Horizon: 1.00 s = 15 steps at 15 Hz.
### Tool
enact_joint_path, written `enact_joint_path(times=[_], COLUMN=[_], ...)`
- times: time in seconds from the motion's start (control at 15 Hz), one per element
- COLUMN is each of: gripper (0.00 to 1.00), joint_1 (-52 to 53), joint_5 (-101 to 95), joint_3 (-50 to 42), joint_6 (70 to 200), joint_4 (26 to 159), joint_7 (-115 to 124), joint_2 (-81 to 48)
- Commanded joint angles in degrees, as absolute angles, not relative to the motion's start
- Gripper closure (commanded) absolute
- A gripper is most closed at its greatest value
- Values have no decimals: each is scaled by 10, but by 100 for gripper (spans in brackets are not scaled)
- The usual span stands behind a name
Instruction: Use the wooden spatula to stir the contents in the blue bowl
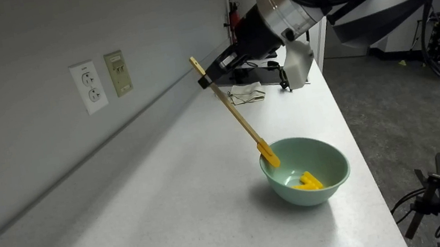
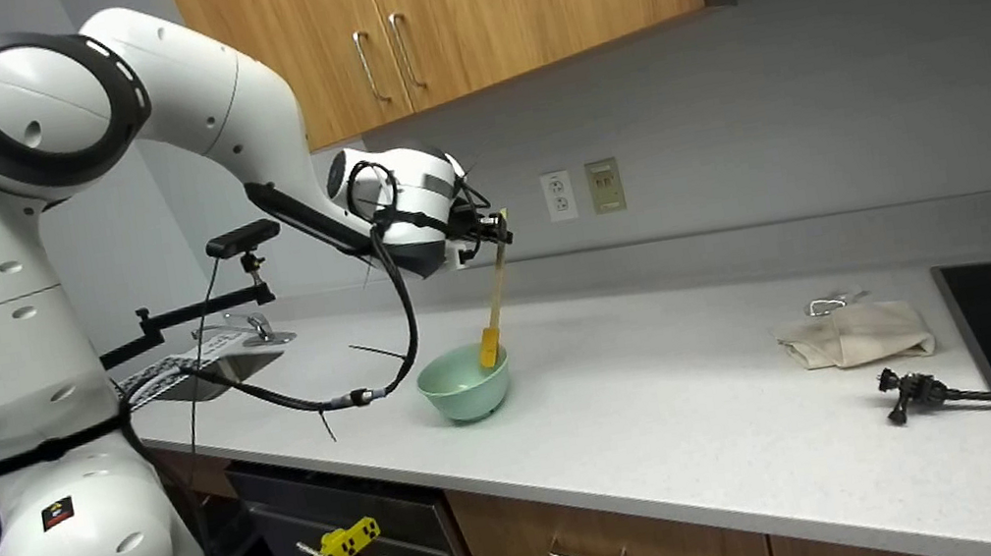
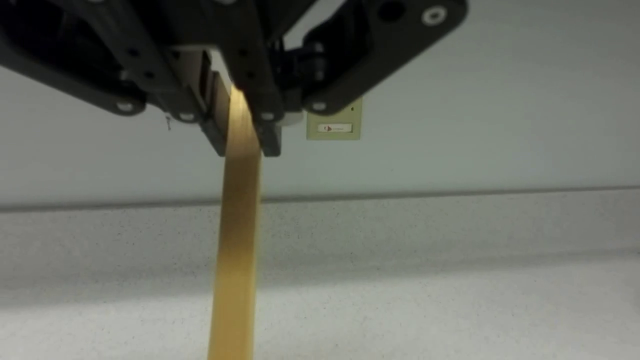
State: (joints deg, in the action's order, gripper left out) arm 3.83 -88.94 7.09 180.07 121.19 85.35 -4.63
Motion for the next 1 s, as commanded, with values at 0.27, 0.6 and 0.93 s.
enact_joint_path(times=[0.27, 0.6, 0.93], gripper=[96, 96, 96], joint_1=[40, 35, 34], joint_5=[-869, -817, -735], joint_3=[76, 79, 89], joint_6=[1804, 1825, 1814], joint_4=[1251, 1284, 1319], joint_7=[857, 814, 738], joint_2=[-55, -62, -62])
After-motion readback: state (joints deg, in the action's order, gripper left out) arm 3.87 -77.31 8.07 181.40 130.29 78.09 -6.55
